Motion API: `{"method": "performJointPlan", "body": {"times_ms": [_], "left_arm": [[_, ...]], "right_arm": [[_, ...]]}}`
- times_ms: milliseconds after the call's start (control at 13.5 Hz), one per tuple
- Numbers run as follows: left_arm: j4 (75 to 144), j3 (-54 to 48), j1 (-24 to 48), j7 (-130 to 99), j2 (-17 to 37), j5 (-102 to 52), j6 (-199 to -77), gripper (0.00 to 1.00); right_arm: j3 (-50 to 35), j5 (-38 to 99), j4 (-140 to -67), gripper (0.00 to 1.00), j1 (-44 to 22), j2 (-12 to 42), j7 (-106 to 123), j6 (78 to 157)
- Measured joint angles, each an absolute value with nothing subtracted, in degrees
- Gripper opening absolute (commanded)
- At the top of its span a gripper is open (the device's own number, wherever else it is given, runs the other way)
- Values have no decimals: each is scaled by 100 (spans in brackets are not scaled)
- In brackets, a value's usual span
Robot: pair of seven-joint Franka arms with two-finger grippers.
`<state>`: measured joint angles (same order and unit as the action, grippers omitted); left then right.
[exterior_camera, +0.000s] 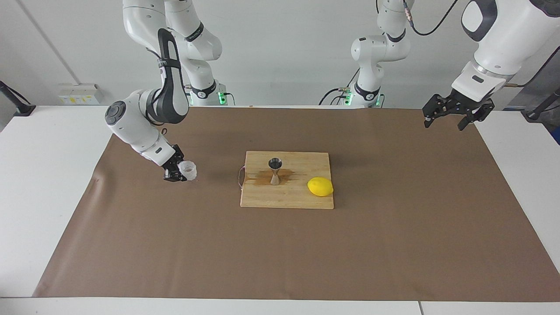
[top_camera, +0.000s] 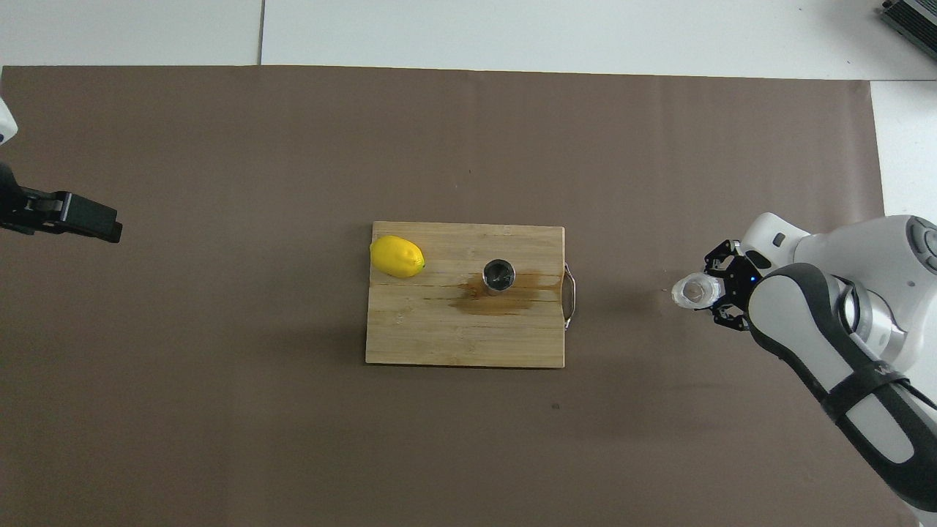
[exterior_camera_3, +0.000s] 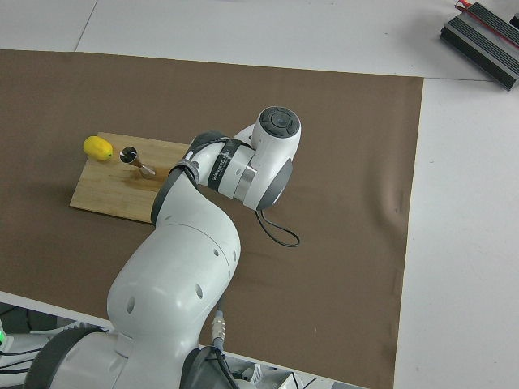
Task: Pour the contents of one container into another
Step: 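Carry the white cup back beside the board and set it down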
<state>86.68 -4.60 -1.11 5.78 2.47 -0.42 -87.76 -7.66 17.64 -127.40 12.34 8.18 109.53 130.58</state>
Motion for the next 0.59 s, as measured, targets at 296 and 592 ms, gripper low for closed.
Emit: {"method": "performJointPlan", "body": {"times_ms": [296,592], "left_arm": [[8668,-464,-110,578,247,-42,-8797,100],[8668,-464,-110,577,247,-42,-8798,100]], "right_arm": [[-765,1765,-12903,75,1313,899,11041,13195],[-765,1767,-12935,100,1326,898,11041,13259]]}}
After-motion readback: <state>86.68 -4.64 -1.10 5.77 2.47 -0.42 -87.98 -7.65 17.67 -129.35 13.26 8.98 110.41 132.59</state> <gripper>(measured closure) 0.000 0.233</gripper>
